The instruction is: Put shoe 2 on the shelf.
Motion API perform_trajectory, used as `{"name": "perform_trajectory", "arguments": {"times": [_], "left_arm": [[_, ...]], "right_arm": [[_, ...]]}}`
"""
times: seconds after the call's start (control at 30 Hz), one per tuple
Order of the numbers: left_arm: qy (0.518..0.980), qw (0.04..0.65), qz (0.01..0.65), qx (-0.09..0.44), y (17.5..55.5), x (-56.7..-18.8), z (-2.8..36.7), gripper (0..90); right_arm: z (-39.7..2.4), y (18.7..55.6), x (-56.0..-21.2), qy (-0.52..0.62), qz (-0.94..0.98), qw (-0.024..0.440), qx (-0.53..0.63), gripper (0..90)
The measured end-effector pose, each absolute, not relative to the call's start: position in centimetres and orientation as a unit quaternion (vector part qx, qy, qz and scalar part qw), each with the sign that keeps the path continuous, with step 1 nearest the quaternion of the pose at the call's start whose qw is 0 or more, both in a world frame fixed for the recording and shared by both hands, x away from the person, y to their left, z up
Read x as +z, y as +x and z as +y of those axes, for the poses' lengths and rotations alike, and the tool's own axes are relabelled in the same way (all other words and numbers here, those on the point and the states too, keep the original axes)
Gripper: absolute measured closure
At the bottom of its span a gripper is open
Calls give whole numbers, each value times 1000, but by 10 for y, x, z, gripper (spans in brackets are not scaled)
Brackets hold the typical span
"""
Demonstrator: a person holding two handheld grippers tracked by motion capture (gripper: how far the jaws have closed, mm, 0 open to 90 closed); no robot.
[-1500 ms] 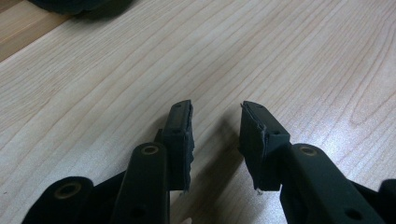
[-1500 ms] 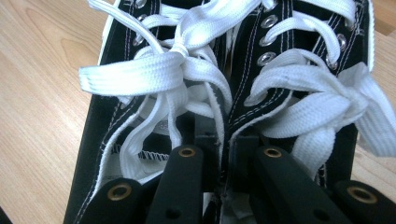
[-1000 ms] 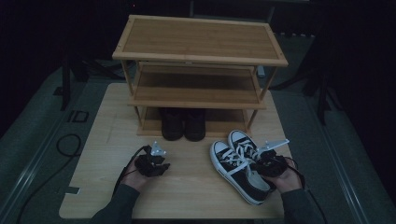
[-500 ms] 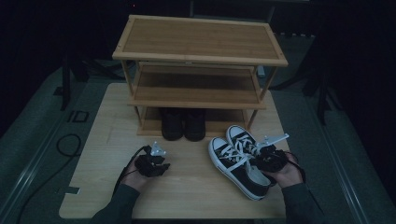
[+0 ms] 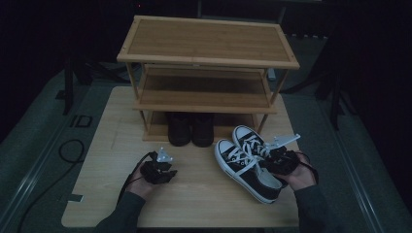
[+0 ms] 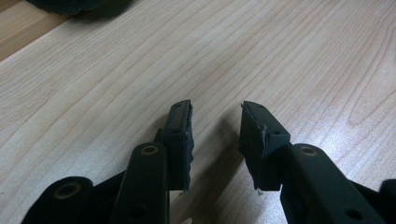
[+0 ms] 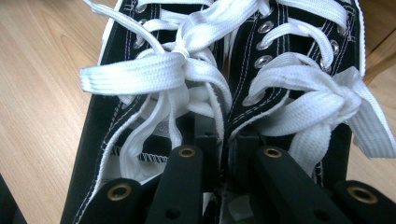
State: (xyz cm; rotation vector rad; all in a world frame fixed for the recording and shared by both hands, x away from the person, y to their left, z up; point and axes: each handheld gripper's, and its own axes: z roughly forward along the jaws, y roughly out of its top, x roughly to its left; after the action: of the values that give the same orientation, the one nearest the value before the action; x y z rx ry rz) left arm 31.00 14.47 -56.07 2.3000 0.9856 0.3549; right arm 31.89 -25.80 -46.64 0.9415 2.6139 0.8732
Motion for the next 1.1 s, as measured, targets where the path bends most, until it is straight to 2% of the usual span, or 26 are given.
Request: {"name": "perform_trajectory", "arguments": {"times": [1.1], "left_arm": [[869,302,369,132,310,-561,145,644]], "right_arm": [[-234,327,-429,231,921,110,292,851]]}}
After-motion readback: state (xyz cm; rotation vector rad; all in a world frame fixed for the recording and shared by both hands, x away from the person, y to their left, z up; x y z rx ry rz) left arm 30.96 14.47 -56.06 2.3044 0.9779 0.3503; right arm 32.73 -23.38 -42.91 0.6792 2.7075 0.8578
